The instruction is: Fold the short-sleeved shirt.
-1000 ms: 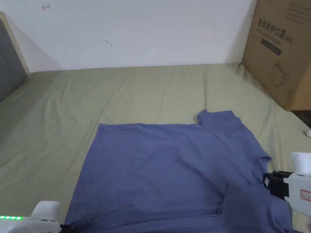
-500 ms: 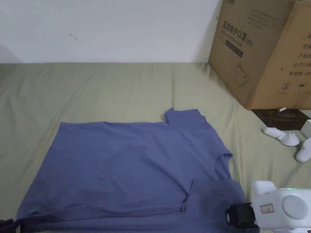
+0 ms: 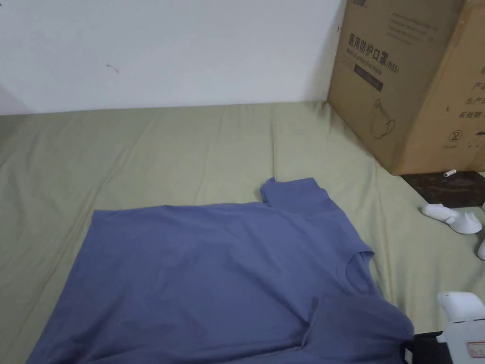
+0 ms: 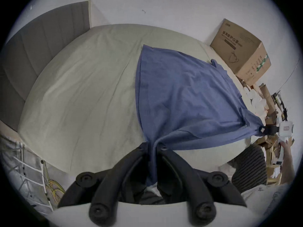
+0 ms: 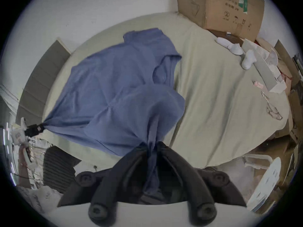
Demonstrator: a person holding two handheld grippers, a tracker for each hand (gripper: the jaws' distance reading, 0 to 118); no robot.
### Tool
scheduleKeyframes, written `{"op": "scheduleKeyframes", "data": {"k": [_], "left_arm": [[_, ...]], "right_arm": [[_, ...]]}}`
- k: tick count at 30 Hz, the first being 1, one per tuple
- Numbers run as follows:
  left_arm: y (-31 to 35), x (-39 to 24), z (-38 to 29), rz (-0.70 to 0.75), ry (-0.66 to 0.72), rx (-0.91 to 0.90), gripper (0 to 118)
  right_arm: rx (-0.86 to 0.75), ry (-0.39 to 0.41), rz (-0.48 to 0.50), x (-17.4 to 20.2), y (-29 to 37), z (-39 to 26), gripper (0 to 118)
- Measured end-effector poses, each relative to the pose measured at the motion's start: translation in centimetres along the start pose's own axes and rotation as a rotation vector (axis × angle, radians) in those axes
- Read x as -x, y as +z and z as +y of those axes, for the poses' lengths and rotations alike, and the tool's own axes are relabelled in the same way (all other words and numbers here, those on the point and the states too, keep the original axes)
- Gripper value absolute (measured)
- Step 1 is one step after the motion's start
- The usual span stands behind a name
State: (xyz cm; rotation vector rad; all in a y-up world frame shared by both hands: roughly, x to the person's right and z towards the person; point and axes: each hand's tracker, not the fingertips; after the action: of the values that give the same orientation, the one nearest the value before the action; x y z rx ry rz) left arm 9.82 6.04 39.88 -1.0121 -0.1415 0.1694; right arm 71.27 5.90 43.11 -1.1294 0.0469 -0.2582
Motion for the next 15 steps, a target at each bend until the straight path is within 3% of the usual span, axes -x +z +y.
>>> {"op": "scheduleKeyframes", "data": {"k": [8, 14, 15], "left_arm": [[-7.2, 0.2, 11.7, -0.013, 0.022, -0.013, 8], [-16.3, 0.3, 16.3, 0.031, 0.040, 0.079, 10], [-16.7, 0.3, 16.2, 0.025, 0.049, 0.078, 21]], "right_arm": [[-0.048, 0.011, 0.019, 0.8, -4.6, 12.6, 9], [0.050, -0.128, 0.008, -0.3, -14.1, 18.7, 10], [0.059, -0.133, 0.001, -0.3, -14.8, 18.7, 13]]}}
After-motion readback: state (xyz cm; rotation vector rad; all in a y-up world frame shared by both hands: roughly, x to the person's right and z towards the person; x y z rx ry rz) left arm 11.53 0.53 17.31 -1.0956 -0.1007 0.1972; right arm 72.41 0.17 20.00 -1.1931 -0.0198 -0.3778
